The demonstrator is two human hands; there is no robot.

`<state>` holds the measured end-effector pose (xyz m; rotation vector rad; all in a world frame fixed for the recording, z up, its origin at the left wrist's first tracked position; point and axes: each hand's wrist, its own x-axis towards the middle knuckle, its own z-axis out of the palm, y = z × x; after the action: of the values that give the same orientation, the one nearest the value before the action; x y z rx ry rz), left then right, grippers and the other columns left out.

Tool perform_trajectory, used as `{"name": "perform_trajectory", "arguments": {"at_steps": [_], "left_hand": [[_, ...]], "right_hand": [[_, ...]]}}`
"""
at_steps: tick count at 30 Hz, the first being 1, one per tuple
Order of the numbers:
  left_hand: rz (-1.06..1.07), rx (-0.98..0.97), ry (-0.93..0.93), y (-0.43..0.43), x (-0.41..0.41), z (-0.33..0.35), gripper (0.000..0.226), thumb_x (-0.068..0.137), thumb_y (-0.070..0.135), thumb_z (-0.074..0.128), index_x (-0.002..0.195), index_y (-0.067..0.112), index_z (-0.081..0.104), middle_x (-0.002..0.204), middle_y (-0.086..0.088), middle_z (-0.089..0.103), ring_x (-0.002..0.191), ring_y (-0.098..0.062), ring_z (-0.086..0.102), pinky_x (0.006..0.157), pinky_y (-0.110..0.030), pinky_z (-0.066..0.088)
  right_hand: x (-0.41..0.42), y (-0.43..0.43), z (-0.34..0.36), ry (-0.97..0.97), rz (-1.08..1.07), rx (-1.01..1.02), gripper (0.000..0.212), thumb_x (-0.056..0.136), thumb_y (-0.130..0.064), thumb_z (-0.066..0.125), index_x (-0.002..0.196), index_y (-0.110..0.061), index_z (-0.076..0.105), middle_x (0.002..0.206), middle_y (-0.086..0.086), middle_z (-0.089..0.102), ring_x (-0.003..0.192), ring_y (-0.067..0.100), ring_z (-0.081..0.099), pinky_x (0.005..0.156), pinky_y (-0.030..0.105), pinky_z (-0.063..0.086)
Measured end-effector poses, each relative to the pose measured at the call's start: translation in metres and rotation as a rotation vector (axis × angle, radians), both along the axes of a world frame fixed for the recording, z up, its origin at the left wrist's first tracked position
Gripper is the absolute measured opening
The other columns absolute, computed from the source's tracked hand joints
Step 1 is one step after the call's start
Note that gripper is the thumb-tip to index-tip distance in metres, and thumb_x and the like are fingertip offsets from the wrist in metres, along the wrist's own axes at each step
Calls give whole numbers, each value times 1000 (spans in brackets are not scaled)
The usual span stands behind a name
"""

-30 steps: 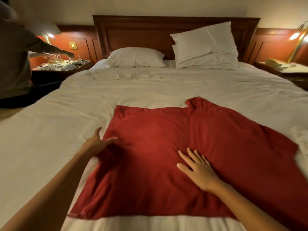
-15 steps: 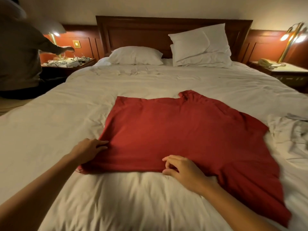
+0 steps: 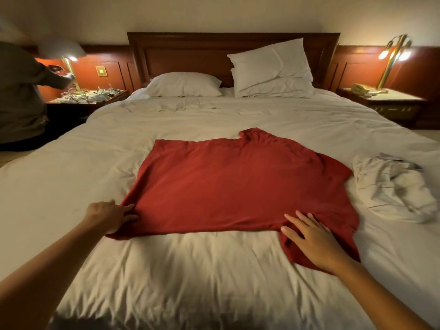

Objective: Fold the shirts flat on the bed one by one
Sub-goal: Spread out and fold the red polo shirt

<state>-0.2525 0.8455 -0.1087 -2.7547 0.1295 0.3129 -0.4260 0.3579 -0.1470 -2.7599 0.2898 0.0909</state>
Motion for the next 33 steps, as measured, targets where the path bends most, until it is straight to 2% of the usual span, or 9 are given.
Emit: {"name": "perform_trajectory", "arguments": {"at_steps": [2, 4, 7, 11, 14, 18, 22, 27, 33], "left_hand": [[-78, 44, -55, -22, -9, 1, 52, 95, 71, 19, 146, 63, 19, 158, 0, 26, 141, -29, 31, 105, -41, 35], [-154, -158, -46, -46, -22, -6, 59, 91, 77, 20, 148, 59, 24, 163, -1, 18, 149, -31, 16, 114, -47, 25], [-217, -788, 101, -78, -39, -22, 85, 70, 95, 33, 140, 48, 48, 159, 2, 33, 147, -19, 29, 120, -45, 23], [-378, -997, 151, -83, -55, -35, 53, 78, 72, 63, 128, 54, 58, 155, 21, 35, 149, -6, 22, 124, -46, 17], [-381, -1135, 21, -71, -57, -35, 38, 77, 50, 74, 114, 45, 71, 138, 25, 55, 133, 3, 45, 117, -38, 33], [-433, -1089, -146, -42, -56, -37, 39, 77, 58, 77, 111, 40, 74, 127, 27, 62, 118, 6, 57, 105, -30, 46], [-503, -996, -219, -10, -50, -36, 30, 87, 61, 62, 101, 38, 76, 116, 24, 65, 107, 2, 63, 93, -25, 50], [-541, -791, -401, 7, -16, -9, 30, 85, 55, 62, 90, 29, 74, 91, 15, 68, 85, -8, 64, 75, -29, 51], [-339, -613, -383, -24, 87, 39, 18, 85, 26, 78, 99, 32, 70, 117, 1, 65, 112, -29, 58, 91, -46, 44]], "right_hand": [[-15, -7, -3, 25, 57, 1, 84, 77, -86, 14, 153, -50, 17, 166, -12, 5, 153, 12, -3, 122, 34, -1], [-27, -8, -6, -5, 129, -3, 87, 75, -89, 15, 152, -49, 21, 165, -15, 4, 152, 8, -4, 121, 32, -3], [-46, -5, -14, -149, 210, 5, 83, 73, -94, 27, 138, -47, 48, 159, -24, 15, 151, 5, 2, 122, 29, 3], [-60, 0, -23, -424, 235, 38, 50, 77, -70, 57, 104, -30, 71, 142, -23, 46, 145, 11, 29, 110, 29, 26], [-57, 1, -21, -625, 172, 53, 45, 83, -55, 60, 95, -15, 75, 116, -6, 72, 124, 18, 59, 94, 26, 43], [-53, -16, -10, -843, 174, -126, 57, 98, -60, 39, 83, -13, 68, 71, -1, 69, 60, 19, 67, 48, 30, 48], [-33, -41, 7, -909, 169, -270, 44, 95, -49, 47, 82, -12, 67, 62, 2, 65, 46, 24, 63, 35, 32, 45], [26, -80, 52, -506, 324, -127, 51, 88, -70, 45, 82, -21, 61, 55, -7, 56, 52, 15, 60, 51, 36, 49], [166, -95, 111, -359, 247, -468, 41, 89, -63, 47, 96, -27, 64, 88, 4, 69, 86, 28, 66, 75, 38, 50]]}}
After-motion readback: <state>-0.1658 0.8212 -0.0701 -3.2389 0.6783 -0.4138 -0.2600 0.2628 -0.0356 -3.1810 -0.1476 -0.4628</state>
